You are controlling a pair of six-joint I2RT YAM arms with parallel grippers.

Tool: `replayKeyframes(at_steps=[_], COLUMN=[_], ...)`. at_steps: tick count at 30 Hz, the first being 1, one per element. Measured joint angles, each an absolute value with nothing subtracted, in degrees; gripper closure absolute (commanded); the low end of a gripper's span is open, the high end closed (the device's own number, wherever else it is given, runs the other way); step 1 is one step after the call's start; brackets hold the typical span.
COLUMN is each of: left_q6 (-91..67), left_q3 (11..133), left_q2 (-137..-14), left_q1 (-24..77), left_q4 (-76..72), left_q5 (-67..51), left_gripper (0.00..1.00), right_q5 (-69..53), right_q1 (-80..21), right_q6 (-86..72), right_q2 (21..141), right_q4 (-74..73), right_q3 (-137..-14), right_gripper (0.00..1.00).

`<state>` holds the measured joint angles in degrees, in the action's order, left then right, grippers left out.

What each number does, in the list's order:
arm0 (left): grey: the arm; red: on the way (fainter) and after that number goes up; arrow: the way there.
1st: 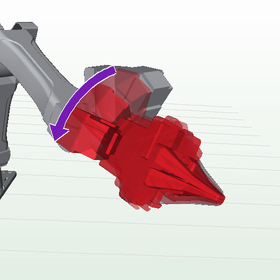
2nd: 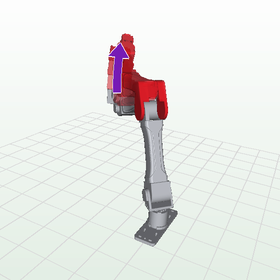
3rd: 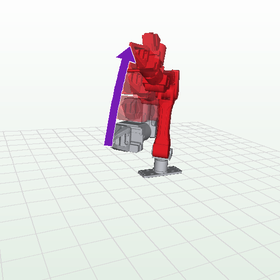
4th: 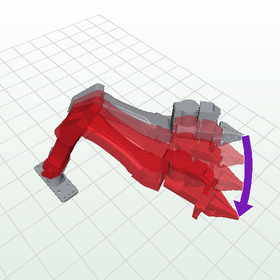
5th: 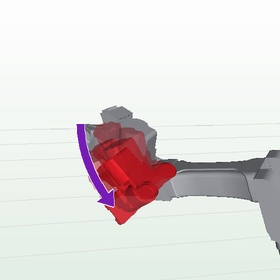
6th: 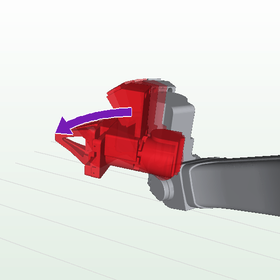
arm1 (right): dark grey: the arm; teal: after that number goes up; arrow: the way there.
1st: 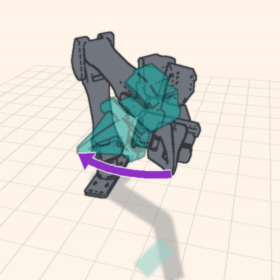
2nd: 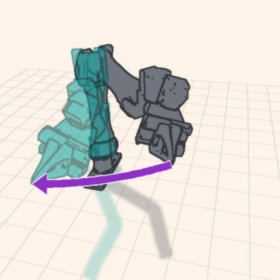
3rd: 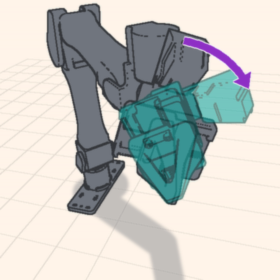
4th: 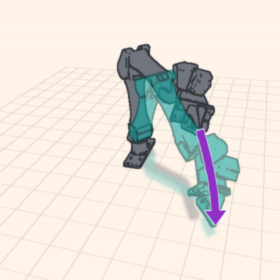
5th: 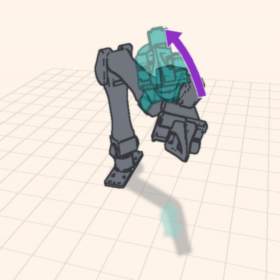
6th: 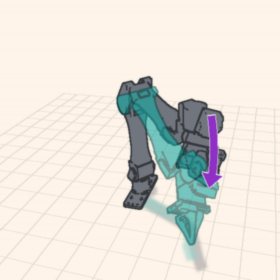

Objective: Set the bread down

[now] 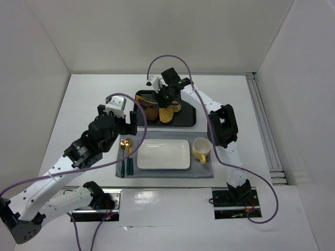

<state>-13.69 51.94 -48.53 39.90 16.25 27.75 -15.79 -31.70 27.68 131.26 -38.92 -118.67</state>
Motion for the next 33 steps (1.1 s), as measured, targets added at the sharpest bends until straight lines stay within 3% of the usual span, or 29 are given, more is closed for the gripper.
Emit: replayKeyframes(at_steps=[5, 14, 23, 33], left_q6=[-13.7, -13.7, -13.7, -13.7], left_q3=[51.5, 51.2, 51.1, 51.1], left_q2=[-48.4, -48.4, -48.4, -48.6], left_q1=[39.9, 39.9, 39.9, 39.9], left_q4=[16.2, 16.2, 15.8, 15.8], left_q5=[28.4, 28.9, 29.3, 29.3], left_gripper=[0.00, 0.00, 0.00, 0.00], right_q5=[-17.4, -20.6, -24.8, -27.7], right_q1=[-31.8, -31.9, -32.1, -32.1], right_q6=[27.5, 27.6, 32.6, 36.6], right_q2=[125.1, 103.3, 81.4, 76.0], right_q4=[-39.0, -38.2, -42.2, -51.5], right_q3=[-113.8, -100.0, -77.0, -66.9], right_gripper=[0.81, 0.81, 0.81, 0.81])
